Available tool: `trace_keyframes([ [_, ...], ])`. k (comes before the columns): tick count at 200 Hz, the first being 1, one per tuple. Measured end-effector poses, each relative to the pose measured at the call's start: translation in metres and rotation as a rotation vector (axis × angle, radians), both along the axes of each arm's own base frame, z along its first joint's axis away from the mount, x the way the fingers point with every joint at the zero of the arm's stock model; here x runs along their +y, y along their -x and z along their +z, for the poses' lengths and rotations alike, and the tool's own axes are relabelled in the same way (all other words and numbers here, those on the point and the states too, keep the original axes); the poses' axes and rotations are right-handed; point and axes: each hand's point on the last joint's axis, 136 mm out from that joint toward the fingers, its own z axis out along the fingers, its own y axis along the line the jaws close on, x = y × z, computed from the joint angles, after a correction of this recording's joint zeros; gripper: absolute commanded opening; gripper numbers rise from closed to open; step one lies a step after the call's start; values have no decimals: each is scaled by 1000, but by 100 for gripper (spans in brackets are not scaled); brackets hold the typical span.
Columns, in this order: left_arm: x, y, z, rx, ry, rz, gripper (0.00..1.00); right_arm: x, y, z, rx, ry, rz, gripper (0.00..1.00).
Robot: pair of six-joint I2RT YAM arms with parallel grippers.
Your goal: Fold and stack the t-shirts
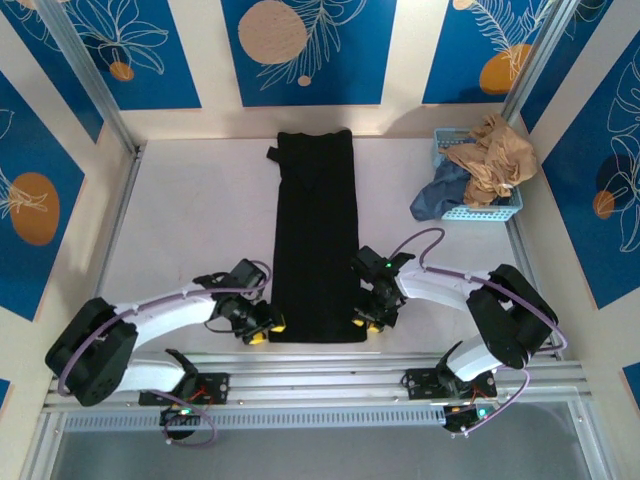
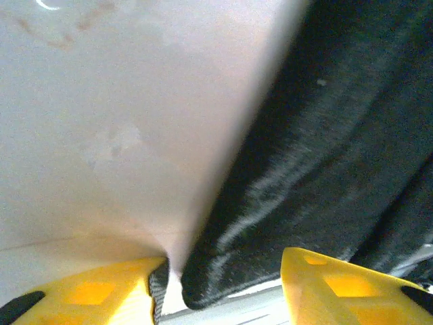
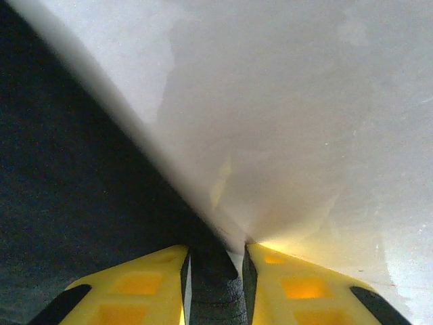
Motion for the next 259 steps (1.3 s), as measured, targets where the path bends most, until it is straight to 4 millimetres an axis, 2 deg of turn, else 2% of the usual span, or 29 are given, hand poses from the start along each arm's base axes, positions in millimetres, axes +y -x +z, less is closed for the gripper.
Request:
trace_keyframes([
  [22,2,2,-4,47,-32,15,36,1,0,1,1,-4,-16,31],
  [35,3,2,-4,69,-48,23,34,8,3,2,17,-36,-16,34],
  [70,2,0,0,76,-58,24,35,24,17,8,78,-107,-3,37],
  [123,1,0,0,76,-59,15,32,20,26,8,121,-93,-2,39],
  [139,1,-1,1,78,-62,14,33,16,30,8,134,-80,2,42],
  [161,-3,-3,4,66,-65,-1,43,13,33,9,145,-68,8,45],
  [180,-17,-18,13,2,-33,-22,43,12,34,11,142,-71,9,45],
  [200,-29,-31,19,-47,-1,-29,35,13,34,11,141,-72,9,41],
  [224,-31,-34,11,-47,-8,-48,28,13,33,8,147,-66,8,37],
  [259,-30,-33,7,-42,-20,-62,15,15,30,2,150,-59,7,17],
])
